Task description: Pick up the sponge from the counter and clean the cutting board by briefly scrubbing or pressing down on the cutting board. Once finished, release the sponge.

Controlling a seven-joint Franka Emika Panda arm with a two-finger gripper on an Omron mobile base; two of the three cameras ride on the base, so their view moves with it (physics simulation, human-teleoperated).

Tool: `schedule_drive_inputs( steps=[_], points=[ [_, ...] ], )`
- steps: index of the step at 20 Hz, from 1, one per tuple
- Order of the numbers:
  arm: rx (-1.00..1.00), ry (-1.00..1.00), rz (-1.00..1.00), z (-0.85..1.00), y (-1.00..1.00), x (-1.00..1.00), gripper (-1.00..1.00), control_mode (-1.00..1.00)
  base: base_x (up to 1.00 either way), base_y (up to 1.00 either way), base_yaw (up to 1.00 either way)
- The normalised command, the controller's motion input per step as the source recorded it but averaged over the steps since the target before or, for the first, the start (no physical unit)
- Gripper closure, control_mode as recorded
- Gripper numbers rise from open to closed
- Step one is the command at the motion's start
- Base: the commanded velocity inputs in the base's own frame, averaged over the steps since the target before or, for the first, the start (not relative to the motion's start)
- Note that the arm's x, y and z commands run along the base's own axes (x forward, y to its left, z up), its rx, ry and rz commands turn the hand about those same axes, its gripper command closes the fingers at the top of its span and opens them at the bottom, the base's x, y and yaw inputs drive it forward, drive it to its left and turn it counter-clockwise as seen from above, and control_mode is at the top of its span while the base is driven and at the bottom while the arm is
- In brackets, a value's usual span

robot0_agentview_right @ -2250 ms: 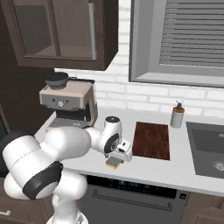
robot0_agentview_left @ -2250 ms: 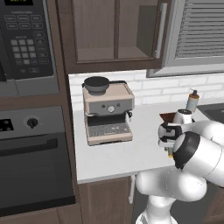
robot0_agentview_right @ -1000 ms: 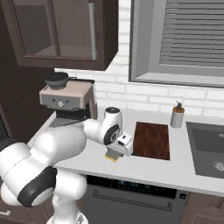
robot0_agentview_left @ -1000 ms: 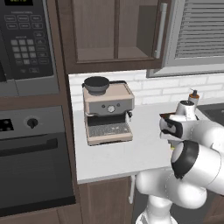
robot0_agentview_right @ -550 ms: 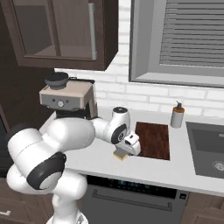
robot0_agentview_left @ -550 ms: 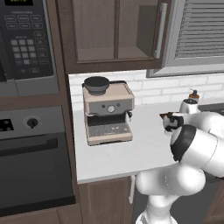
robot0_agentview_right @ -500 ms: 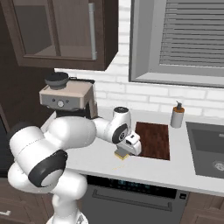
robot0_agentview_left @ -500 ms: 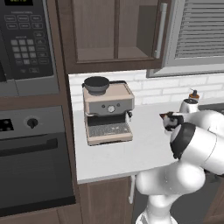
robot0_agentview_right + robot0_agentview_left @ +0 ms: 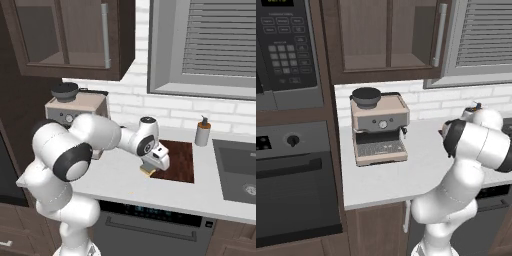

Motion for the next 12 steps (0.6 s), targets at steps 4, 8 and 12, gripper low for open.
schedule_drive_inputs(
  steps=[4,8,12],
  points=[
    [0.0,-0.01,0.0,-0.17,-0.16,0.29,1.0,-1.0,0.0,0.0,0.0],
    [0.0,-0.02,0.0,-0.34,-0.26,0.18,1.0,-1.0,0.0,0.0,0.0],
    [0.0,-0.01,0.0,-0.41,-0.16,0.11,1.0,-1.0,0.0,0.0,0.0]
  ],
)
